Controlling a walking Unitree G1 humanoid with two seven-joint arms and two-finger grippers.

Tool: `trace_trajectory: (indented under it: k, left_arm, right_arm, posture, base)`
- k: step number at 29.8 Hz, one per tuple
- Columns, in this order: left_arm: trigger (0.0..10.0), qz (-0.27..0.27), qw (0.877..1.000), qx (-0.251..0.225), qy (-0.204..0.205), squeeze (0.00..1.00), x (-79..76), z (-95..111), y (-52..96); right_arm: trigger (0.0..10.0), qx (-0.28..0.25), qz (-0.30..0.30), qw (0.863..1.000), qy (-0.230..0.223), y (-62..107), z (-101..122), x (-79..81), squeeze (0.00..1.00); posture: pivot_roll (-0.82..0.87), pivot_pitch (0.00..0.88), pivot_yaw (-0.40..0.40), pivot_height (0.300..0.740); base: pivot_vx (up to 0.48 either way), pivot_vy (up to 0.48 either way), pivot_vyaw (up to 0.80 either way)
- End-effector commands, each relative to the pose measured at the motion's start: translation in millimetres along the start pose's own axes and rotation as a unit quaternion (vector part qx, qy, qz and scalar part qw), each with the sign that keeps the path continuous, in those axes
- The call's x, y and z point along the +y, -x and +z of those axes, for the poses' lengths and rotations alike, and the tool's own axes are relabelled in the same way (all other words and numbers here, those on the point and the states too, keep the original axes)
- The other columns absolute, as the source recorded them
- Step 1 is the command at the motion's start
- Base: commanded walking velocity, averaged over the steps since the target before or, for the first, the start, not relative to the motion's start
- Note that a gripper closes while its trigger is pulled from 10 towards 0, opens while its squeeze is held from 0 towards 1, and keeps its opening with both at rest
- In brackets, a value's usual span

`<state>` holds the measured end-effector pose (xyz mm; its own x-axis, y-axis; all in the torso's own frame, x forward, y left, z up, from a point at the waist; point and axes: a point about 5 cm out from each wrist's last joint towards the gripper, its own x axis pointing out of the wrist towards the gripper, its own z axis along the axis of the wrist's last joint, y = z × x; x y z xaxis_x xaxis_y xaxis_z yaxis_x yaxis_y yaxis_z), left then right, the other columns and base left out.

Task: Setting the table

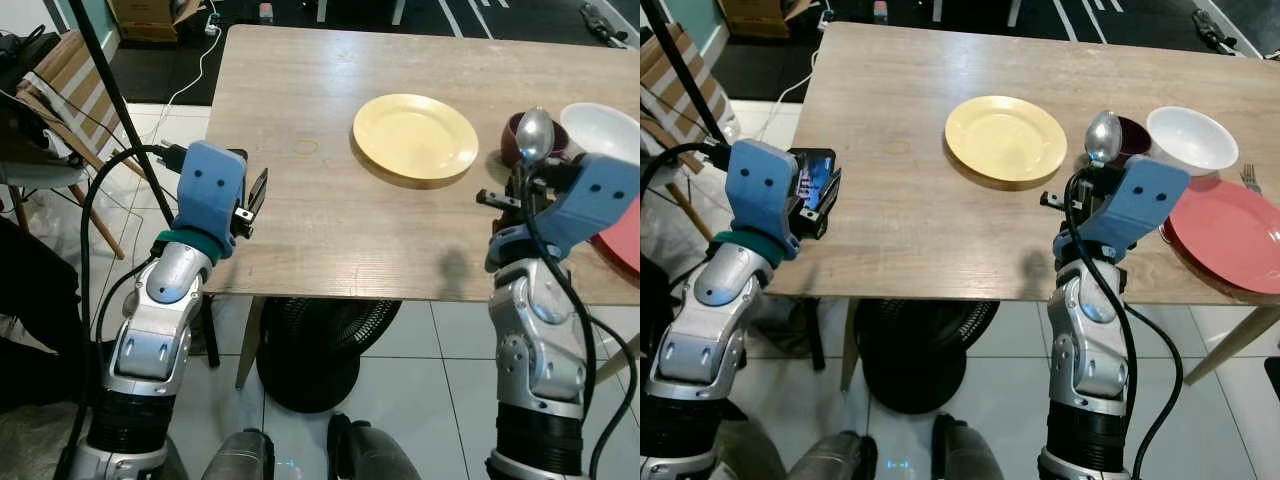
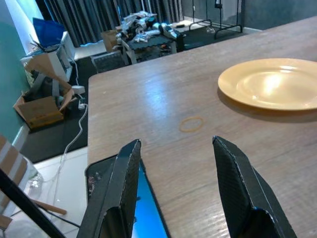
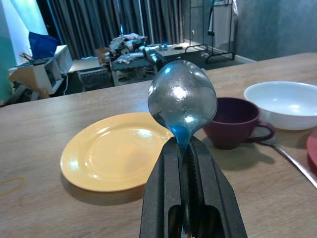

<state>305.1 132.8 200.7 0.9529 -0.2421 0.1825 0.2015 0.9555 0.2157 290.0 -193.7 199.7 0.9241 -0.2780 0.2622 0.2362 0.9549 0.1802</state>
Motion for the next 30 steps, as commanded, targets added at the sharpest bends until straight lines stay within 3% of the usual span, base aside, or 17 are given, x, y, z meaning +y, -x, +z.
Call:
trace_trajectory:
  k: [1,21,30]
  left_arm:
    - [10.0,0.004,1.000,0.019,0.016,0.00,-0.1,-7,-0.5]
    - [10.0,0.023,0.999,0.022,0.023,0.00,-0.6,-12,-5.7]
    - [10.0,0.021,0.999,0.023,0.017,0.00,-0.5,-13,-4.7]
  right_arm:
    - [10.0,0.008,-0.009,1.000,0.007,3.7,-7,-3.4,0.00]
    - [10.0,0.017,-0.009,1.000,0.022,5.4,-18,-4.9,0.00]
    - [10.0,0.018,0.002,0.999,0.027,10.2,-20,1.2,0.00]
  posture:
    - [0.05,0.043,0.017,0.740]
    - [0.03,0.032,0.023,0.740]
    - [0.03,0.038,0.021,0.740]
  base:
    - [0.000,0.000,0.00]
    - [0.000,0.000,0.00]
    - [-0.338,0.000,0.00]
